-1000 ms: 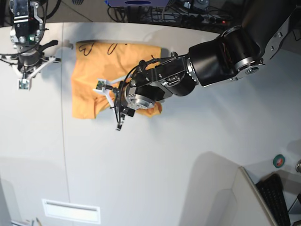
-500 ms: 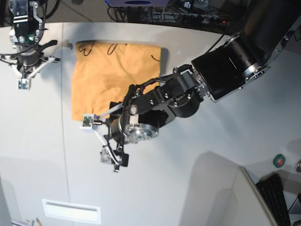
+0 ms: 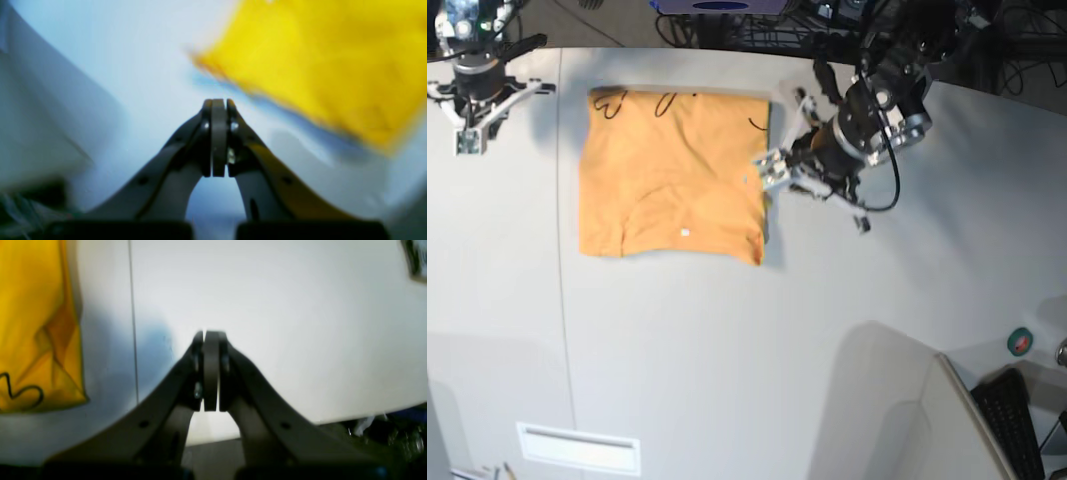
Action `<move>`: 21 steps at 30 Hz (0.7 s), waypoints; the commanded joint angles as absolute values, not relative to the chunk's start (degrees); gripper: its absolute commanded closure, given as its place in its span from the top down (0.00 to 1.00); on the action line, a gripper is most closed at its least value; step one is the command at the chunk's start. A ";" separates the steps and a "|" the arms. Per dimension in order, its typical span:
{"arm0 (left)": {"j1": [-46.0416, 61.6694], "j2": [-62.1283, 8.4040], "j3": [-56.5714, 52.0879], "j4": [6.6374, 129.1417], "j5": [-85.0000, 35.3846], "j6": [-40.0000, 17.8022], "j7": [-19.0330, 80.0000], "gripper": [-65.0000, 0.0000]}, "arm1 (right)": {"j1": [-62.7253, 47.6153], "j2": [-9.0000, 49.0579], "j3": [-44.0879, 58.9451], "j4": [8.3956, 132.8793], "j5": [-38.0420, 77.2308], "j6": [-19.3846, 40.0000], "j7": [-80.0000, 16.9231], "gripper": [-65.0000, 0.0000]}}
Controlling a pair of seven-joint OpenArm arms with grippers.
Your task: Layout the t-shirt on the table in an organized manner, then fold the t-shirt properly
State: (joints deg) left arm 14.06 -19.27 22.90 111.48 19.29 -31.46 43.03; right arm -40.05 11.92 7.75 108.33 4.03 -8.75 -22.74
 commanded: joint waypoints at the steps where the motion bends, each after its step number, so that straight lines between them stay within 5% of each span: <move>1: 16.04 -19.82 22.37 112.66 18.68 -30.99 41.80 0.00 | -42.33 12.18 7.96 109.32 3.82 -9.10 -21.93 0.00; 7: 31.69 -21.32 19.82 112.75 19.03 -30.46 41.80 0.00 | -52.00 11.82 7.96 109.23 4.00 -3.30 -22.02 0.00; 12: 42.95 -22.99 20.09 111.60 19.12 -23.87 37.93 0.00 | -58.51 8.84 7.52 106.68 4.09 3.82 -26.42 0.00; 18: 50.24 -24.66 20.09 99.30 18.68 -16.40 28.62 0.00 | -50.68 6.20 7.60 84.88 4.09 21.76 -34.77 0.00; 21: 48.40 -23.34 20.00 87.43 18.59 -15.25 23.78 0.00 | -43.12 6.55 7.60 70.99 4.00 23.87 -34.77 0.00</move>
State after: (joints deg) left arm 47.66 -23.24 19.88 86.67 18.79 -15.11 23.64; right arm -42.24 6.20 7.46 69.93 4.25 23.81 -34.48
